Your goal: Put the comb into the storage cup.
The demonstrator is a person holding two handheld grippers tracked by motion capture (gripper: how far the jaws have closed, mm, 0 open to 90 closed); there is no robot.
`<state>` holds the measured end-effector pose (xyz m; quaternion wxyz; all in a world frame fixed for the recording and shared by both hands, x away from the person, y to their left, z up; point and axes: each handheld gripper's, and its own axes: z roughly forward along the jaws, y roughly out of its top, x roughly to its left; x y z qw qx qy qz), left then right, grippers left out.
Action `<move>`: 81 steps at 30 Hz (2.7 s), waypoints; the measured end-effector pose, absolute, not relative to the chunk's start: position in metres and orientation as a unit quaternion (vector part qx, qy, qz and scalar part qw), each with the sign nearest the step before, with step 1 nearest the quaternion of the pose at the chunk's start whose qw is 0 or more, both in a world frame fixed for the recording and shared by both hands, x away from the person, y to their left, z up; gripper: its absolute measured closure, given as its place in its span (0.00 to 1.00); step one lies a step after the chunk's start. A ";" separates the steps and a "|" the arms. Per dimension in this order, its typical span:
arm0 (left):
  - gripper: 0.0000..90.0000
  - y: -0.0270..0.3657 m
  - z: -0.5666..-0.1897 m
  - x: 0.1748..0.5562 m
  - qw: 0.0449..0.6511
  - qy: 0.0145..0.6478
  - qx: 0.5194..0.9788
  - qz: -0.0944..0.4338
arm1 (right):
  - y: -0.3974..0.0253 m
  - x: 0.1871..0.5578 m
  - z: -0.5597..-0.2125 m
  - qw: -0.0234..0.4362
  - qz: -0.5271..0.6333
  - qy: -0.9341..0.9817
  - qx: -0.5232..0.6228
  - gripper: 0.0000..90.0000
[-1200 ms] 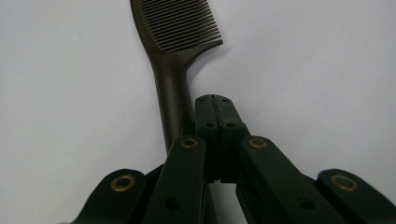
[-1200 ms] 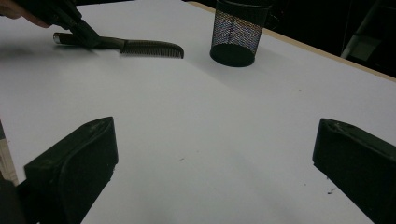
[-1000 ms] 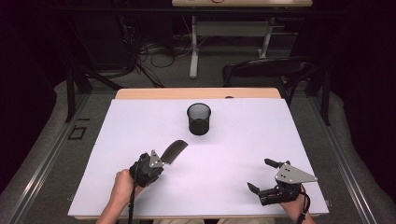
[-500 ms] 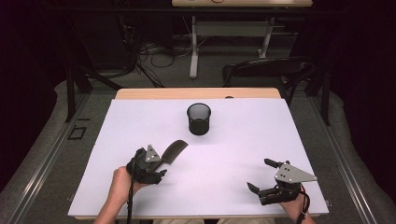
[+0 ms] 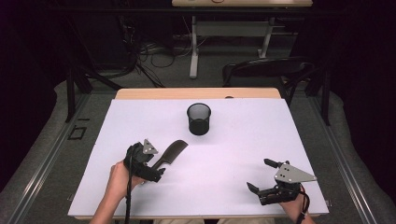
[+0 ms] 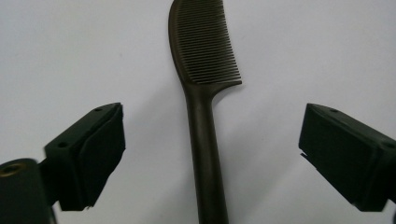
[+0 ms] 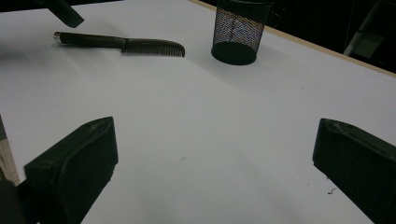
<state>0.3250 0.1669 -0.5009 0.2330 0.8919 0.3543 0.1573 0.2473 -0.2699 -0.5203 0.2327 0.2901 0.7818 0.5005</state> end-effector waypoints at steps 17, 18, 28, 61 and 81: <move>0.00 0.163 -0.497 0.346 0.171 0.368 0.904 0.131 | -0.271 0.249 -0.521 0.233 0.500 0.782 0.291 0.00; 0.00 0.161 -0.497 0.348 0.164 0.370 0.906 0.128 | -0.270 0.249 -0.521 0.232 0.500 0.781 0.293 0.00; 0.00 0.153 -0.504 0.359 0.128 0.374 0.912 0.108 | -0.270 0.249 -0.522 0.229 0.500 0.783 0.291 0.00; 0.68 0.138 -0.520 0.379 0.076 0.382 0.919 0.058 | -0.269 0.249 -0.523 0.223 0.500 0.784 0.291 0.00; 0.80 0.142 -0.525 0.377 0.095 0.403 0.909 0.055 | -0.269 0.250 -0.524 0.216 0.496 0.789 0.291 0.00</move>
